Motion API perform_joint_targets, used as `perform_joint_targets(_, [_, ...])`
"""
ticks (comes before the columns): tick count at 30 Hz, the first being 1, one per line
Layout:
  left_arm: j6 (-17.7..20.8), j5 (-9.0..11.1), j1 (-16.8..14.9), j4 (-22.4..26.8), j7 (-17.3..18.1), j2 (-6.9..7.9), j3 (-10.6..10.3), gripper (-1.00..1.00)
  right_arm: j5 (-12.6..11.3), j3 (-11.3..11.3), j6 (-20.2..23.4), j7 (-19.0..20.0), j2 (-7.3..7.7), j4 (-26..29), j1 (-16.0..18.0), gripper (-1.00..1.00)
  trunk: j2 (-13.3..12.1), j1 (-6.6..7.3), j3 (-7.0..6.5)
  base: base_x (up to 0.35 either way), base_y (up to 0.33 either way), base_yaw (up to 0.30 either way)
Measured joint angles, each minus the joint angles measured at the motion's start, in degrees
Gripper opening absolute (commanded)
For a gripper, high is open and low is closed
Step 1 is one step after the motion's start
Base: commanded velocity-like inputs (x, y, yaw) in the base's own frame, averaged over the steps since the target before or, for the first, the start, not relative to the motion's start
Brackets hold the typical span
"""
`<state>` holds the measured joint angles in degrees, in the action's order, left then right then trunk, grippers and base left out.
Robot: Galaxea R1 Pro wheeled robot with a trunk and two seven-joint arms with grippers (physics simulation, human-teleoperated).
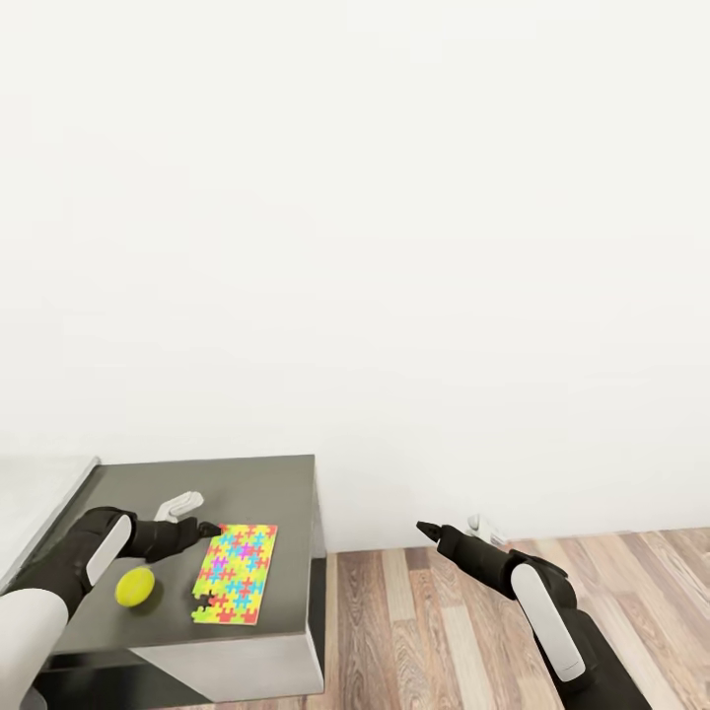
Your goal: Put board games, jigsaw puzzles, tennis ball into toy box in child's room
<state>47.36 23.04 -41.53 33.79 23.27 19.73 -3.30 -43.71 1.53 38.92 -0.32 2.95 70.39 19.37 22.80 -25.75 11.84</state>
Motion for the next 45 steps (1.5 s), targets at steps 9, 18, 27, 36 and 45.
perform_joint_targets(9, [-0.4, 0.0, 0.0, 0.0, 0.0, -0.01, 0.0, 1.00, 0.1, 0.0, -0.1, 0.0, 0.00, 0.0, 0.0, 1.00, 0.0, 0.00, 0.14, 0.000, 0.000, -0.140])
perform_joint_targets(18, [-0.4, 0.0, 0.0, 0.0, 0.0, -0.02, 0.0, 1.00, 0.1, 0.0, -0.1, 0.0, -0.07, 0.0, 0.0, 1.00, 0.0, 0.00, 0.33, 0.000, 0.000, -0.047])
perform_joint_targets(27, [-0.4, 0.0, 0.0, 0.0, 0.0, -0.03, 0.0, 1.00, 0.1, 0.0, -0.1, 0.0, -0.09, 0.0, 0.0, 1.00, 0.0, 0.00, 0.94, 0.000, 0.000, -0.135])
perform_joint_targets(36, [-0.4, 0.0, 0.0, 0.0, 0.1, -0.04, 0.0, 1.00, 0.2, 0.1, -0.1, 0.0, -0.16, 0.0, 0.0, 1.00, 0.0, 0.00, 1.51, 0.000, 0.000, -0.080])
perform_joint_targets(45, [-0.5, 0.0, 0.0, 0.0, 0.2, 0.15, 0.0, 1.00, 0.6, 0.1, -0.1, 0.0, -0.35, -0.1, 0.0, 1.00, 0.0, 0.00, 1.59, 0.000, 0.000, 0.097])
